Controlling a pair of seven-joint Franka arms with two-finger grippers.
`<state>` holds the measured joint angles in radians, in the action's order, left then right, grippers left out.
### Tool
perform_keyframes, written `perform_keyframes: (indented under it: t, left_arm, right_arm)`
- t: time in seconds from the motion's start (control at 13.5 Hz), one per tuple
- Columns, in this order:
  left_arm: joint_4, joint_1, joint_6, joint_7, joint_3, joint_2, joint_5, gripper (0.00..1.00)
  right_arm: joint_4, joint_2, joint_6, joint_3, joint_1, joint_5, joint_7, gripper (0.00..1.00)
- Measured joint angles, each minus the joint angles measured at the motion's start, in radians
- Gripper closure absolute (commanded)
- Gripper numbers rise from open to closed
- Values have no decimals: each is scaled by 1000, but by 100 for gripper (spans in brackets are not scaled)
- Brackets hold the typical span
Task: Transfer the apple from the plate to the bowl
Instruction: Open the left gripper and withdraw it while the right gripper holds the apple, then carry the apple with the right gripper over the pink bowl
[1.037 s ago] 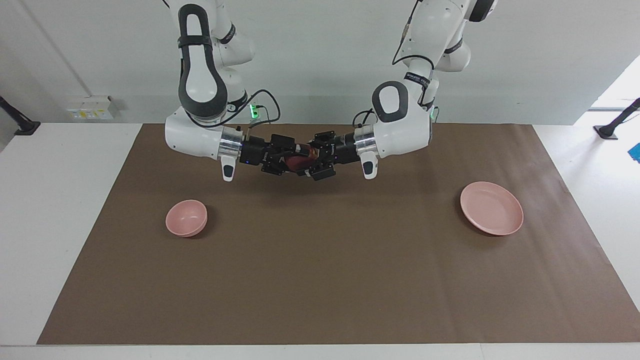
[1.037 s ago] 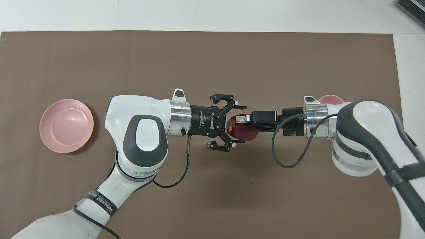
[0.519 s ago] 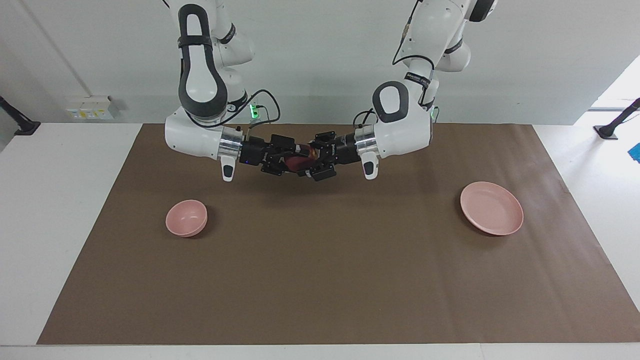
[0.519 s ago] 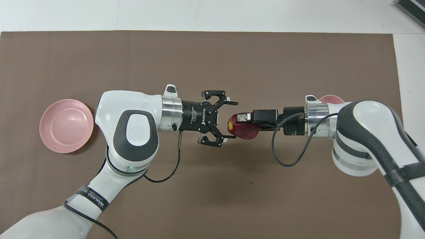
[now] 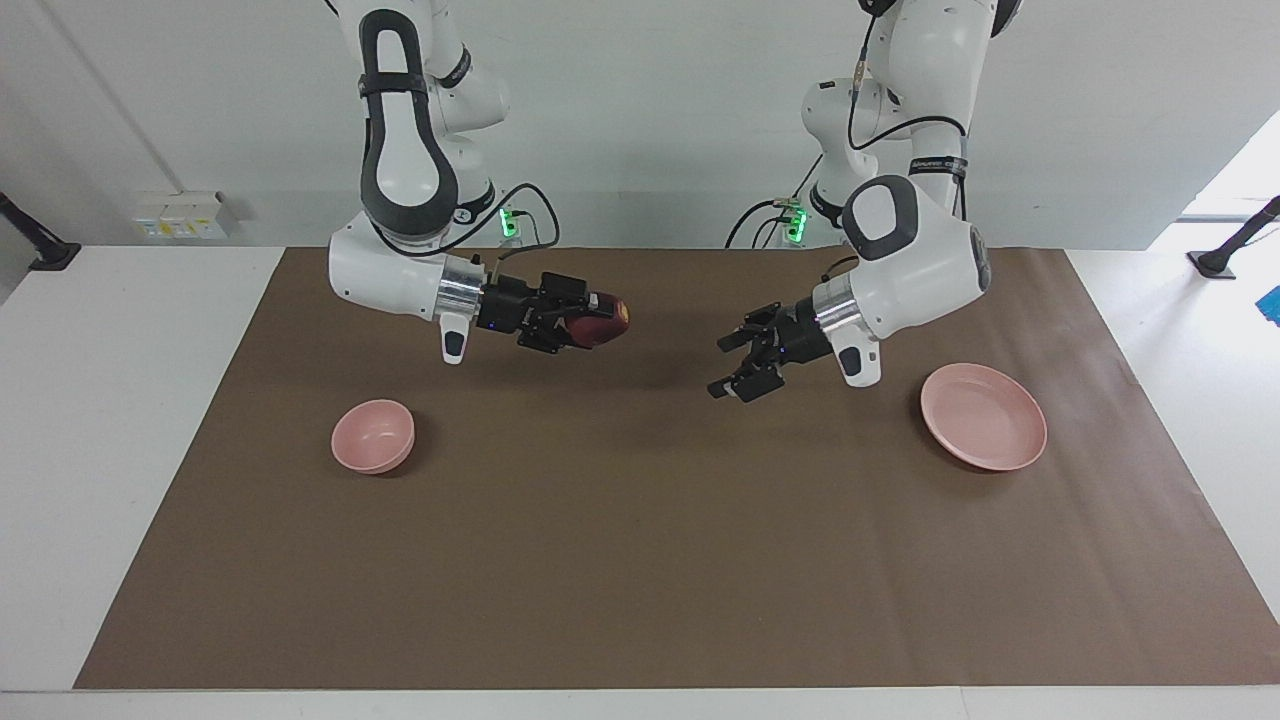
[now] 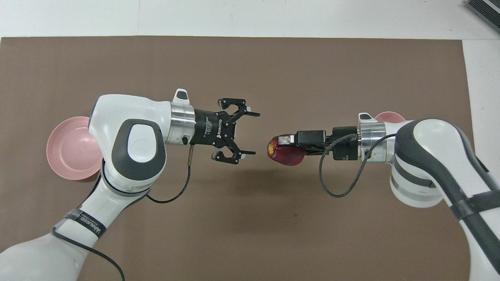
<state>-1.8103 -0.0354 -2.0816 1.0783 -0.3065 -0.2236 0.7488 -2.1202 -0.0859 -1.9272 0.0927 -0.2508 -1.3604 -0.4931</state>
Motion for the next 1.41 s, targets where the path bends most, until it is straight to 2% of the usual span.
perform_keyframes:
  t: [0.37,0.52,0.89,1.04,1.19,1.41]
  left_arm:
    - [22,56,15,-5,3,56,-324,0]
    - [58,74,64,-68,4,68,-419,0]
    - [197,202,278,-495,10,79,-472,0]
    - [246,246,358,-709,12,80,-549,0]
    - [279,256,391,-915,12,85,-659,0]
    - [289,265,403,-1007,11,112,-732,0]
  right_arm:
    - [6,-3,-1,0,10,57,44,100]
    - [19,-10,-1,2,34,100,58,100]
    - [113,-65,29,10,188,422,73,100]
    - [148,-86,42,11,247,570,73,100]
    - [189,-104,46,11,288,677,72,100]
    - [272,-128,46,11,309,805,72,100]
